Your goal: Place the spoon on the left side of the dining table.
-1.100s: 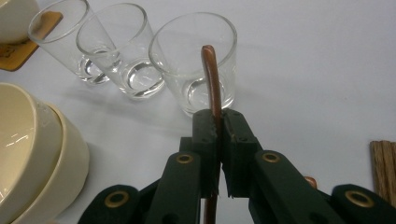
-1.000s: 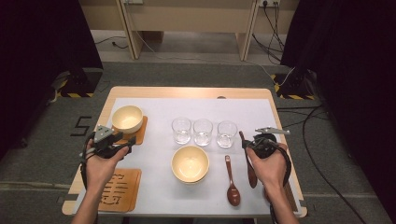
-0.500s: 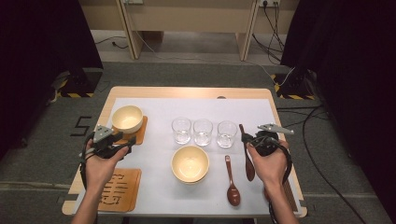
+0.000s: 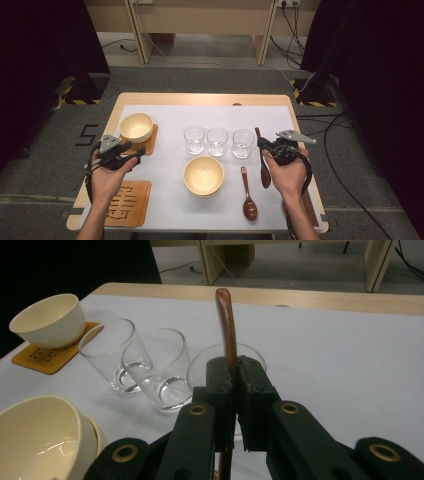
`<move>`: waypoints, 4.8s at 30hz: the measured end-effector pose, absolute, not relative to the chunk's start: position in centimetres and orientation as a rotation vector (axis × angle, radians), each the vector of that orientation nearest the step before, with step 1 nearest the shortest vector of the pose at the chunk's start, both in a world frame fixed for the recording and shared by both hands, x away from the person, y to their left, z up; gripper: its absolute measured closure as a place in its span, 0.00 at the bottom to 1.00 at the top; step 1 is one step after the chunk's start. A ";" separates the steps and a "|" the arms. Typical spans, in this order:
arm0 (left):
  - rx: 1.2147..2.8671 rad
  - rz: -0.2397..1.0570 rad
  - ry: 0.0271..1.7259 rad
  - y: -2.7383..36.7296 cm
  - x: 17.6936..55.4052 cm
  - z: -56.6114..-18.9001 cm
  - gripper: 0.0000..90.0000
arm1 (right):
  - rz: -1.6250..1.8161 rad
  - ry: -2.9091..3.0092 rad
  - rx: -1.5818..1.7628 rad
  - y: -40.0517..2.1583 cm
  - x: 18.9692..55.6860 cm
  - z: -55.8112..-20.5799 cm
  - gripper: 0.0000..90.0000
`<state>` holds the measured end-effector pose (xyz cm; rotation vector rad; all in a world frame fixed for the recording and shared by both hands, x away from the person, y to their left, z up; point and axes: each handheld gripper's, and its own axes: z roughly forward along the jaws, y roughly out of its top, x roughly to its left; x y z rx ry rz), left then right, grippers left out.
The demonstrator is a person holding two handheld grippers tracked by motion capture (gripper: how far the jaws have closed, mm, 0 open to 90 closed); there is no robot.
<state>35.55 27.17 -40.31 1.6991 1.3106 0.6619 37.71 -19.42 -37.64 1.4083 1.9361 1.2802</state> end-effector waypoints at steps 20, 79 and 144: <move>1.695 0.663 1.308 27.2 35.4 -40.2 0.46 | 1.362 1.867 1.313 -18.9 37.9 -36.7 0.94; 1.679 0.670 1.302 27.3 35.2 -40.0 0.46 | 1.468 1.839 1.143 -15.3 39.9 -34.5 0.94; 1.672 0.695 1.259 26.6 36.1 -39.1 0.46 | 1.511 1.849 1.039 -10.7 42.2 -33.9 0.94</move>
